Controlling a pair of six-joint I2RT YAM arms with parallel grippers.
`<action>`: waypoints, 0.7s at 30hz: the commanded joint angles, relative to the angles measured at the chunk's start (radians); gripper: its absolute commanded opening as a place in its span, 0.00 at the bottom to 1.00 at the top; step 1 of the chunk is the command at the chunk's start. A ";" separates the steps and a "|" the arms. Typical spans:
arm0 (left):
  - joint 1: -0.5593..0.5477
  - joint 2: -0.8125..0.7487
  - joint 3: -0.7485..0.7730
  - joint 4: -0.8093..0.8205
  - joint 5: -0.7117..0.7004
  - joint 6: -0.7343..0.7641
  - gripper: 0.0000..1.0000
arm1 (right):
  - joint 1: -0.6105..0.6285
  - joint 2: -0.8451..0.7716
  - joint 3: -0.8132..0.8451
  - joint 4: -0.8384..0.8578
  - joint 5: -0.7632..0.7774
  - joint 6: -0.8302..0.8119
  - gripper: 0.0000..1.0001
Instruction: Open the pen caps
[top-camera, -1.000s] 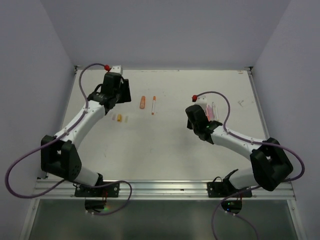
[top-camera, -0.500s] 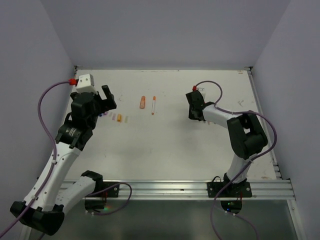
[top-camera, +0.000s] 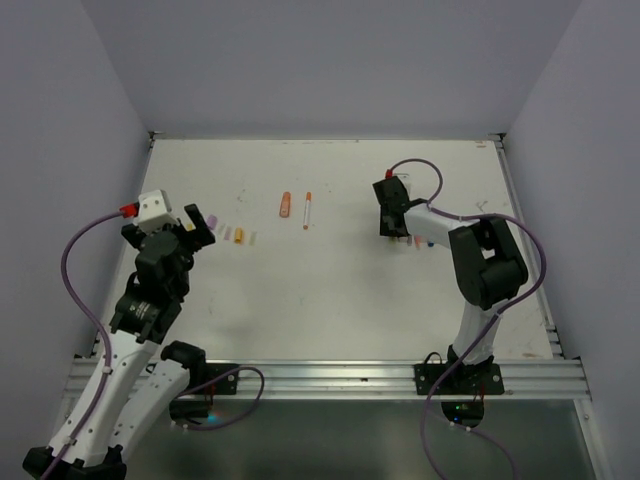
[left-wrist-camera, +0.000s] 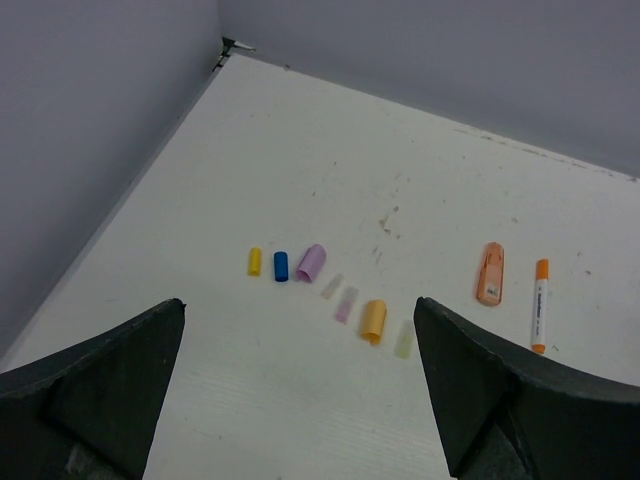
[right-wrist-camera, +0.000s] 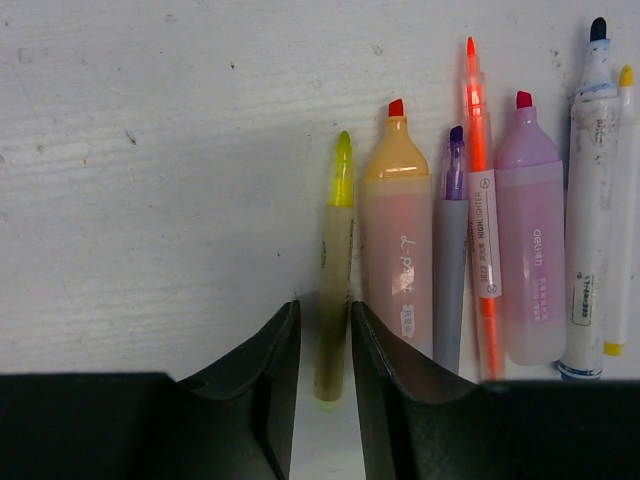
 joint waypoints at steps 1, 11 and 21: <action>0.003 0.016 -0.004 0.088 -0.039 0.025 1.00 | -0.003 -0.011 0.024 -0.016 0.005 -0.010 0.31; 0.003 0.048 -0.006 0.080 0.001 0.022 1.00 | 0.022 -0.172 0.014 -0.001 -0.021 -0.006 0.41; 0.004 0.079 -0.001 0.076 0.033 0.021 1.00 | 0.155 -0.220 0.085 0.045 -0.090 0.010 0.63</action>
